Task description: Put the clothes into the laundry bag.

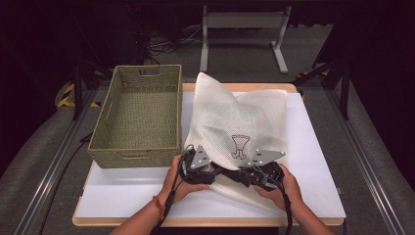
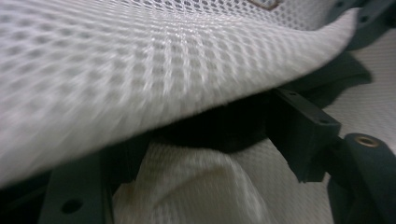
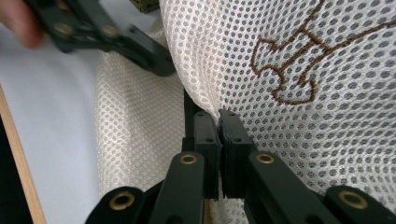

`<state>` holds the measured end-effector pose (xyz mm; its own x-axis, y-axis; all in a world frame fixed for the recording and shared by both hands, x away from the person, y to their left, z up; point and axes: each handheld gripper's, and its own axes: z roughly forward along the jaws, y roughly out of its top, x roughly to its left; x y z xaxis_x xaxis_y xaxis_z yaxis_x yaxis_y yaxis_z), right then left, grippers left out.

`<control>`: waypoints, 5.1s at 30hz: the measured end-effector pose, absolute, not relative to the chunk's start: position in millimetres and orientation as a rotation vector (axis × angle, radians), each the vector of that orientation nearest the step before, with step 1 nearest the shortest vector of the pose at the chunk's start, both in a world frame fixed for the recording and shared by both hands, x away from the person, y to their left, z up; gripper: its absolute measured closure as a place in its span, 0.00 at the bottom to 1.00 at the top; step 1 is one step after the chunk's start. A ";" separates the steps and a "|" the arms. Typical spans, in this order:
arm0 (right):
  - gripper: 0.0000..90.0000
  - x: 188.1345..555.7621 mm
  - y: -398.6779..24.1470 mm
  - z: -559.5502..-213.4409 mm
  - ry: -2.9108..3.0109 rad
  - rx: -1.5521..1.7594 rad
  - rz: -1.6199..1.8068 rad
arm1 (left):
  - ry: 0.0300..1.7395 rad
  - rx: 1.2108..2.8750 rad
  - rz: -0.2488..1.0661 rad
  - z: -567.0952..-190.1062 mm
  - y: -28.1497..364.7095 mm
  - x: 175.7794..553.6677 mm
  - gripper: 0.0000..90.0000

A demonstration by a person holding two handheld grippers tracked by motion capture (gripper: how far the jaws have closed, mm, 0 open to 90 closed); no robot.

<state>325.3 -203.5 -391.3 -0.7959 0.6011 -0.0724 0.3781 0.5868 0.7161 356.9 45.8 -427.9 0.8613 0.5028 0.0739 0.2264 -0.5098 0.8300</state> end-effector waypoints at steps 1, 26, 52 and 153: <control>0.97 324.1 -204.1 -389.4 2.505 0.797 1.038 | 0.538 2.116 0.387 -426.6 49.2 354.7 0.32; 0.97 311.2 -217.8 -370.8 2.451 0.768 1.147 | 0.795 2.081 0.442 -430.0 69.4 352.7 0.33; 0.97 312.1 -214.8 -373.6 2.464 0.759 1.163 | 0.566 2.036 0.400 -425.6 -7.3 367.8 0.97; 0.97 316.7 -213.6 -384.7 2.553 0.828 1.121 | 0.532 2.123 0.419 -443.4 22.1 369.9 0.91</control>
